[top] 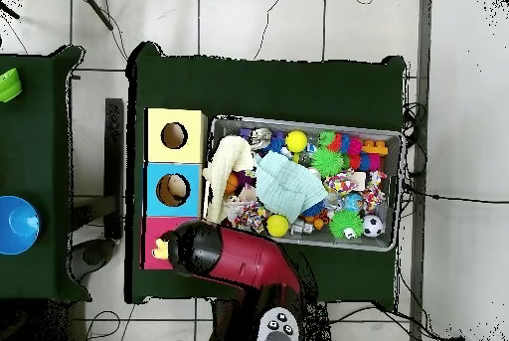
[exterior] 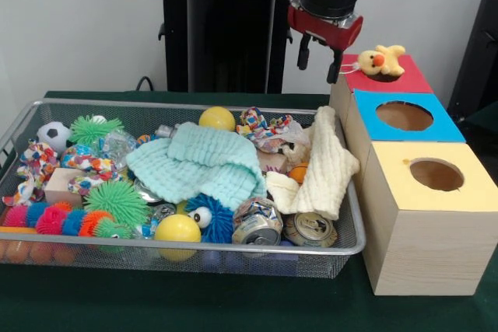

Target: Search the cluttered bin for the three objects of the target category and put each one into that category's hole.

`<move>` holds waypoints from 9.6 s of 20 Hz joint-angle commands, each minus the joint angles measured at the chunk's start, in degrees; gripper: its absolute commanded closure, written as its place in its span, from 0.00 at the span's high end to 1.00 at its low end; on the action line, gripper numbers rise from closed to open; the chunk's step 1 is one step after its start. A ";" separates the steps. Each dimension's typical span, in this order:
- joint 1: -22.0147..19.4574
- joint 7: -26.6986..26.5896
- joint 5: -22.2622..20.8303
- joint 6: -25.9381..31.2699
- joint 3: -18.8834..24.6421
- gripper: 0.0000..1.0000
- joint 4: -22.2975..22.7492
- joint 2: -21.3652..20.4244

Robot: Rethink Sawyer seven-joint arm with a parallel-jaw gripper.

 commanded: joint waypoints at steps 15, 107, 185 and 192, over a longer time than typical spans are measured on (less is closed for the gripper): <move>8.84 24.29 10.33 1.02 -8.64 1.00 8.88 -10.87; -8.15 31.24 31.43 -12.97 23.03 1.00 24.17 -5.69; 16.08 33.59 19.85 1.65 -12.88 0.00 -3.49 3.92; 13.25 32.56 21.80 -6.99 -7.23 0.00 -0.72 5.19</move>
